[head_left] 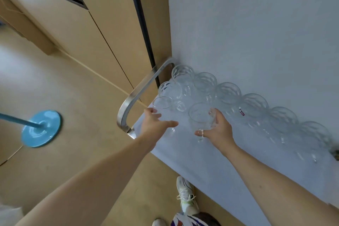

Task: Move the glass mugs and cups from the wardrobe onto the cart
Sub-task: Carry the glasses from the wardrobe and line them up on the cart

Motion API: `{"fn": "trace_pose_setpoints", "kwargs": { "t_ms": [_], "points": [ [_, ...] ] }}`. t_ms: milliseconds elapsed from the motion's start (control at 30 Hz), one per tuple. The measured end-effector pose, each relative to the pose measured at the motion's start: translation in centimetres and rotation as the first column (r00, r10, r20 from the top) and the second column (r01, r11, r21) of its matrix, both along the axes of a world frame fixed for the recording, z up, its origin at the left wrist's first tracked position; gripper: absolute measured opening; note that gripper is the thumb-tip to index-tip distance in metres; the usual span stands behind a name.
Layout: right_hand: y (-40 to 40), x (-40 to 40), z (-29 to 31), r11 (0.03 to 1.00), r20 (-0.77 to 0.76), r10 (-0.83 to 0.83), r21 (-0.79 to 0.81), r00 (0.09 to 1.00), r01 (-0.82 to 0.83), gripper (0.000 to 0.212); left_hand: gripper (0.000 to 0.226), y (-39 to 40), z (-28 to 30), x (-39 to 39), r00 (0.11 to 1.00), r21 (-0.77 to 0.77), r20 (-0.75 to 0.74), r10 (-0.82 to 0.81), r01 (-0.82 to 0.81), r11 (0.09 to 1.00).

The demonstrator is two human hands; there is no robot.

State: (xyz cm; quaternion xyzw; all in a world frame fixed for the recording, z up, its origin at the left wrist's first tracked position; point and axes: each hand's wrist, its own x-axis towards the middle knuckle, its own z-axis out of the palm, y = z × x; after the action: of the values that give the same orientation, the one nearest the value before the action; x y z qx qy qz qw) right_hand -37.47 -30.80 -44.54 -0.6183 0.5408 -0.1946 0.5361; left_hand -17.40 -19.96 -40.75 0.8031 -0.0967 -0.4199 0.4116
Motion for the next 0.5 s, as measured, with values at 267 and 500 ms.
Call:
{"fn": "trace_pose_setpoints", "kwargs": {
  "t_ms": [267,500],
  "points": [
    [-2.2,0.6,-2.4,0.999,0.048,0.042,0.001,0.998,-0.042,0.101,0.078,-1.1,-1.7,0.6,1.000,-0.006,0.012,-0.020,0.020,1.000],
    [-3.0,1.6,-2.6,0.994,-0.048,0.065,-0.082,0.997,-0.069,0.097,0.074,-1.6,-1.8,0.4,0.997,0.003,0.037,-0.074,0.074,0.997]
  ]
}}
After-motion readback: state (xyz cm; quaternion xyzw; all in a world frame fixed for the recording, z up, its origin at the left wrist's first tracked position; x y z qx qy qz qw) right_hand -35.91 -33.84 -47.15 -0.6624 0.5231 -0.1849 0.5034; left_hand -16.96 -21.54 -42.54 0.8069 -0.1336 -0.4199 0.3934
